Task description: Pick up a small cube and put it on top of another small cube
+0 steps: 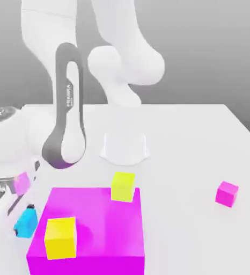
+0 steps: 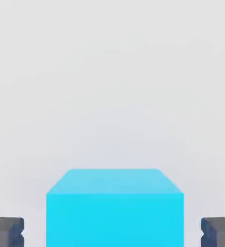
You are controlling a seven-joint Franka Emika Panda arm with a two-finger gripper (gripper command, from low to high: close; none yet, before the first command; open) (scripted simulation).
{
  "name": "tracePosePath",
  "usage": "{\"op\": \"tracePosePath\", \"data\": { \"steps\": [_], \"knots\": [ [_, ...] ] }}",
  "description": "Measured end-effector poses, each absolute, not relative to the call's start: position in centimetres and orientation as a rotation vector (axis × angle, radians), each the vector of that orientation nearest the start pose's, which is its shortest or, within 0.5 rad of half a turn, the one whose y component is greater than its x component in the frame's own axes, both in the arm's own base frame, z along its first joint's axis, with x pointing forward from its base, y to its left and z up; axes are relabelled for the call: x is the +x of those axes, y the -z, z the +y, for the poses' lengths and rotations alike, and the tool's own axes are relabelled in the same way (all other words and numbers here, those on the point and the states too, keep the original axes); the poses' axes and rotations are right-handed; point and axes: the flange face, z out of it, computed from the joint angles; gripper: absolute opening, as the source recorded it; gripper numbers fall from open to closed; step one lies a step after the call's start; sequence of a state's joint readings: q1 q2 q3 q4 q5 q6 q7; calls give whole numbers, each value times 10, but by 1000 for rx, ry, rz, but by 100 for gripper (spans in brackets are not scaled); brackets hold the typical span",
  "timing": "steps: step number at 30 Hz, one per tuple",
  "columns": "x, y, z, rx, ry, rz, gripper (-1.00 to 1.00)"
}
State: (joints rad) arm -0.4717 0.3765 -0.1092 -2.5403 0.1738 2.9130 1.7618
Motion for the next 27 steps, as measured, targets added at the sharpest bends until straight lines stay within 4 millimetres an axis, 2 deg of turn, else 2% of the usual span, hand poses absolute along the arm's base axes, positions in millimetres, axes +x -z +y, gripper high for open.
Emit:
{"op": "tracePosePath", "data": {
  "steps": [4, 9, 11, 12, 15, 16, 17, 18, 20, 23, 27],
  "knots": [
    [365, -134, -258, -983, 4, 2983, -100],
    [365, -184, -258, -982, 3, 2983, -100],
    [353, -194, -265, -943, -22, 2989, -100],
    [353, -201, -259, -929, -38, 2983, -100],
    [364, -226, -222, -924, -88, 2956, -100],
    [362, -235, -218, -884, -101, 2961, -100],
    [365, -243, -205, -880, -112, 2956, -100],
    [373, -252, -180, -924, -122, 2940, -100],
    [376, -269, -151, -933, -134, 2935, -100],
    [374, -293, -108, -947, -137, 2936, -100],
    [363, -321, -55, -966, -108, 2951, -100]
  ]
}}
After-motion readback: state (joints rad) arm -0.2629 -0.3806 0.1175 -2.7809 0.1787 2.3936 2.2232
